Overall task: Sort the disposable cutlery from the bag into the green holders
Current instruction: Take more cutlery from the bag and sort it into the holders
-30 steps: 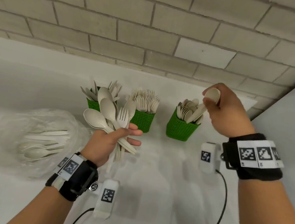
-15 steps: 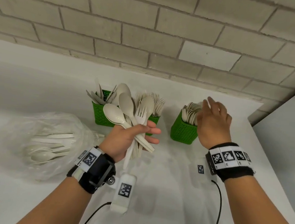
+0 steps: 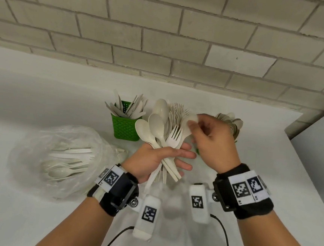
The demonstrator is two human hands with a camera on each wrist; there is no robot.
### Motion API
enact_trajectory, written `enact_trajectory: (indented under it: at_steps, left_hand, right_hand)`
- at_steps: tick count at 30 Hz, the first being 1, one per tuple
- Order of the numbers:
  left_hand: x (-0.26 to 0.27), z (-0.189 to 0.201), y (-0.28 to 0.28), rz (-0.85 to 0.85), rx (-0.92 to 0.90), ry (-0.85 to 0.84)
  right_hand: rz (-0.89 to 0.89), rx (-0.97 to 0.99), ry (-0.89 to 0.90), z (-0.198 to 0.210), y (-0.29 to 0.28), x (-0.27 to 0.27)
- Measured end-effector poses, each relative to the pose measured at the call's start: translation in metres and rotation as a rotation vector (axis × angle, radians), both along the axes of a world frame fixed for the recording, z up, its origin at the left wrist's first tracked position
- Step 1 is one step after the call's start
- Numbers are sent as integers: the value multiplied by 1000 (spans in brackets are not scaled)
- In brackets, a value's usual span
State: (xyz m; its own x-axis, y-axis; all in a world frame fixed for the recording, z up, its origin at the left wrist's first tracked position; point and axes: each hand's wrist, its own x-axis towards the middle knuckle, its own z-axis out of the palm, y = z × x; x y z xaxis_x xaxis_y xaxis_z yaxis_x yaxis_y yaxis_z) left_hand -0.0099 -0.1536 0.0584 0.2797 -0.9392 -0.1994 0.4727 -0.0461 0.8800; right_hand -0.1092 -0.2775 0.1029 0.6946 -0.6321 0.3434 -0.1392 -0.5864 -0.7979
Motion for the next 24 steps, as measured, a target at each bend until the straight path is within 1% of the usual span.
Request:
enact_trajectory:
  at_steps: [3, 5, 6, 7, 8, 11, 12, 13, 15, 17, 20, 22, 24]
  left_hand:
    - [3, -7, 0, 106, 45, -65]
    - [5, -11, -1, 192, 95, -154]
    - [6, -13, -2, 229, 105, -215]
    - [7, -14, -1, 247, 104, -266]
    - [8, -13, 0, 252, 102, -303]
    - [9, -10, 4, 187, 81, -363]
    - [8, -7, 4, 148, 79, -399]
    - [7, -5, 4, 118, 76, -432]
    - [2, -2, 4, 82, 62, -458]
    - [2, -3, 3, 59, 43, -459]
    - [6, -5, 8, 36, -12, -444]
    - [10, -7, 12, 79, -24, -423]
    - [12, -7, 16, 110, -39, -420]
  right_hand:
    - [-209, -211, -129, 1, -5, 2]
    - [-260, -308, -195, 7, -4, 2]
    - [-267, -345, -199, 10, -5, 1]
    - [-242, -359, -184, 15, -5, -1]
    - [-173, -326, -163, 20, -5, -5]
    - [207, -32, -41, 35, 3, -10]
    - [282, -10, 16, 36, 8, -9]
    - [314, -49, 74, 34, 11, -5]
    - [315, -200, 158, 29, 16, 3]
    - [295, -282, 154, 26, 16, 7]
    - [280, -254, 93, 25, 15, 5]
    - [214, -230, 43, 25, 11, 3]
    - [162, -146, -2, 25, 6, 2]
